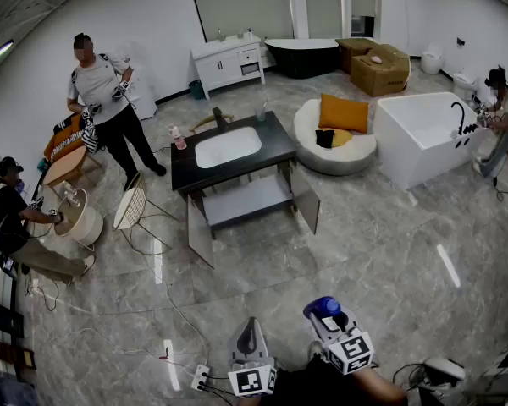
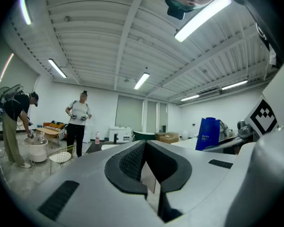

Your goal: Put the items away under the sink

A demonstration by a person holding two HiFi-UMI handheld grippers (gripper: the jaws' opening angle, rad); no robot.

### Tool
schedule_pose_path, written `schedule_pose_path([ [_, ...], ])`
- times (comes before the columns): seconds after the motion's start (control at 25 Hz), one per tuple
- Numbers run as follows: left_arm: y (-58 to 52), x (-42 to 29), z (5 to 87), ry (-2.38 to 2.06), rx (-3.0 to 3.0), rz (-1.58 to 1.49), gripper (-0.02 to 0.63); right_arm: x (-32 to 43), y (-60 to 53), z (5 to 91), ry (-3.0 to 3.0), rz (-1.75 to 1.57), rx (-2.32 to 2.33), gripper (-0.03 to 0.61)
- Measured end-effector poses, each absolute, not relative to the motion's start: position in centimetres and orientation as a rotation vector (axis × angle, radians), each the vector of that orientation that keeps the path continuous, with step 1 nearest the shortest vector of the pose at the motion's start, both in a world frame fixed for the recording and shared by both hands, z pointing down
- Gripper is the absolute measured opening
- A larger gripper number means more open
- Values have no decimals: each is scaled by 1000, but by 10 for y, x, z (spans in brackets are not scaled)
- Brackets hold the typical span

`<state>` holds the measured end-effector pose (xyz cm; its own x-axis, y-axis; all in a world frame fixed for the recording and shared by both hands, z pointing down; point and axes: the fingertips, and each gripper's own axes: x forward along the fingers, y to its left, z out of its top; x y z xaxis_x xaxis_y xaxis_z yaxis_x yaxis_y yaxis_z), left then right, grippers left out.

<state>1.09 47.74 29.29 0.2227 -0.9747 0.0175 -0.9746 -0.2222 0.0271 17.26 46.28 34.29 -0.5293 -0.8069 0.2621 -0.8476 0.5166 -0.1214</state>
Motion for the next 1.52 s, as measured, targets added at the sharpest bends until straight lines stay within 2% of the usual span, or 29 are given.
schedule_pose_path([
  [1.0, 456, 77, 297, -2042, 2363, 52, 14, 236, 440, 353, -2649, 319, 1299, 160],
  [1.52, 429, 71, 313, -2062, 2290, 13, 15, 238, 400, 359, -2633, 325, 1295, 160],
])
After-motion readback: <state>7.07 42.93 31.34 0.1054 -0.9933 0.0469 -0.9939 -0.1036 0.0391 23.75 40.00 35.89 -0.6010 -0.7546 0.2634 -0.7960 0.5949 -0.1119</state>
